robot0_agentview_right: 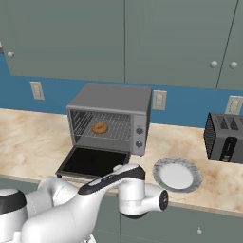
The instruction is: Pick up the bagel from the plate, place it on the toaster oven rack, close the door, and set the timer.
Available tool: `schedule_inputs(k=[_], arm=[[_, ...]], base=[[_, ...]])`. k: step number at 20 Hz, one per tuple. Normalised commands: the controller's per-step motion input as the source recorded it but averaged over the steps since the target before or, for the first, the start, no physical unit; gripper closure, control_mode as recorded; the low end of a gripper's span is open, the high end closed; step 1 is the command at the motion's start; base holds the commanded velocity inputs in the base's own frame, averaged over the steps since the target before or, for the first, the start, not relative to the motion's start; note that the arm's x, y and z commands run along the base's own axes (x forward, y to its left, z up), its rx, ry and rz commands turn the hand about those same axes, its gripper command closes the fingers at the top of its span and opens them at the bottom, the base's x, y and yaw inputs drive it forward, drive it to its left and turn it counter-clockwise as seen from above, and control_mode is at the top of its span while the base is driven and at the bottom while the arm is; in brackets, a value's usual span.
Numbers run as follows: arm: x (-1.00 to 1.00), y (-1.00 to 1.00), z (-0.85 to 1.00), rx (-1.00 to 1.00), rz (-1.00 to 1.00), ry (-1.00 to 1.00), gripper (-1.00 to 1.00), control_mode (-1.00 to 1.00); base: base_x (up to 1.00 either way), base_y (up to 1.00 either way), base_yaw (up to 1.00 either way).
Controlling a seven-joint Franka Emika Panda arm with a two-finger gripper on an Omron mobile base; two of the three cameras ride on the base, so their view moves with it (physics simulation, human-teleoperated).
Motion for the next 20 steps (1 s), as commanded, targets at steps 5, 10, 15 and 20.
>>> schedule_inputs(k=[5, 10, 15, 20], arm=[[0.20, 0.35, -0.18, 0.07, -0.09, 0.00, -1.00, -1.00], [0.28, 0.30, -0.14, 0.05, -0.09, 0.00, -1.00, -1.00], [0.32, 0.12, -0.13, 0.06, -0.09, 0.01, -1.00, -1.00], [0.36, 0.08, -0.05, 0.06, -0.08, 0.00, -1.00, -1.00]], base=[[0.00, 0.00, 0.00], [0.00, 0.00, 0.00], [0.00, 0.00, 0.00], [0.00, 0.00, 0.00]])
